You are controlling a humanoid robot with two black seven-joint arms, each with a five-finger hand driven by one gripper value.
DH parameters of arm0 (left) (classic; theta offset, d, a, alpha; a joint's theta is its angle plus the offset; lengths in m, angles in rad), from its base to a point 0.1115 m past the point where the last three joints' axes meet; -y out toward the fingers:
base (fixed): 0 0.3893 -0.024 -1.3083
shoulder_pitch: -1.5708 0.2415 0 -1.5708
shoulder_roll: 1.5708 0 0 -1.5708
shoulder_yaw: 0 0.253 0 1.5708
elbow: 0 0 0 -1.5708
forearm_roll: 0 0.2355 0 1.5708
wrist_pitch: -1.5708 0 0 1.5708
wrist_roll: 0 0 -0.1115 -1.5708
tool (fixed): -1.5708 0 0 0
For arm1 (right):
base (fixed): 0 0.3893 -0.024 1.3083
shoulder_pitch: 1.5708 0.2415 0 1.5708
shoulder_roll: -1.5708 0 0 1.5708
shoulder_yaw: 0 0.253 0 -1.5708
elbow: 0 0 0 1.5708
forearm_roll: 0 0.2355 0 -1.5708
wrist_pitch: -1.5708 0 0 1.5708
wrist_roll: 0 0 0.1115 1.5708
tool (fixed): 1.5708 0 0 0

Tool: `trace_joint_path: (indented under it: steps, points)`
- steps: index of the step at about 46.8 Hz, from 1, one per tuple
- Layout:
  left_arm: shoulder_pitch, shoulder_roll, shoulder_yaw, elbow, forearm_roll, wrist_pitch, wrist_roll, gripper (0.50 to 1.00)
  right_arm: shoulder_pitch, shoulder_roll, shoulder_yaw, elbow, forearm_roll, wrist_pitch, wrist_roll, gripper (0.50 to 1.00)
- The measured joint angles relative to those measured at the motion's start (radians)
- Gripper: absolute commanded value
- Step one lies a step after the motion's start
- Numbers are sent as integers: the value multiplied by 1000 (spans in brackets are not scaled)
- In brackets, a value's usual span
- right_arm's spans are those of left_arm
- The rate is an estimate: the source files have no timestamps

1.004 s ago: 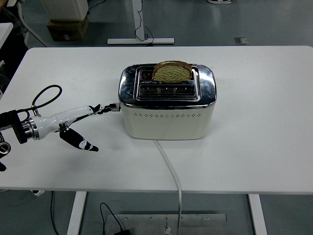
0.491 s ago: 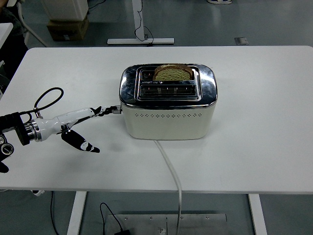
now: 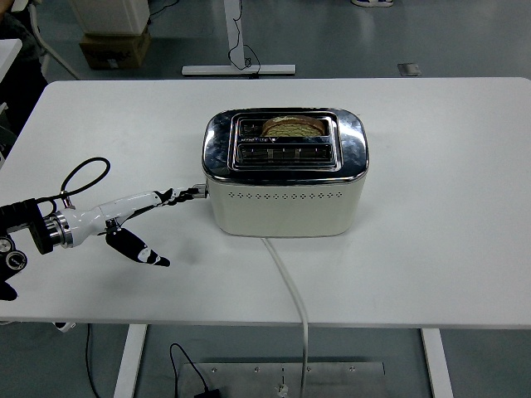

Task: Press down toaster

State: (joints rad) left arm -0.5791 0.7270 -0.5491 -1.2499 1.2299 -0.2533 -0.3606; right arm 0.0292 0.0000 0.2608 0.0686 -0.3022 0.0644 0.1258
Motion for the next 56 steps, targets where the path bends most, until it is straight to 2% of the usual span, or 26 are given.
trace_joint_path:
  steps: [20,37,56]
  points:
    - [15,-12,5,43,-24,4,-2,1000,0,0,0,0,0,0,0,998]
    - [4,1,0,64,-283,-9,-9,1000,0,0,0,0,0,0,0,998]
    - [-17,22,-9,84,-411,-10,-8,1000,0,0,0,0,0,0,0,998]
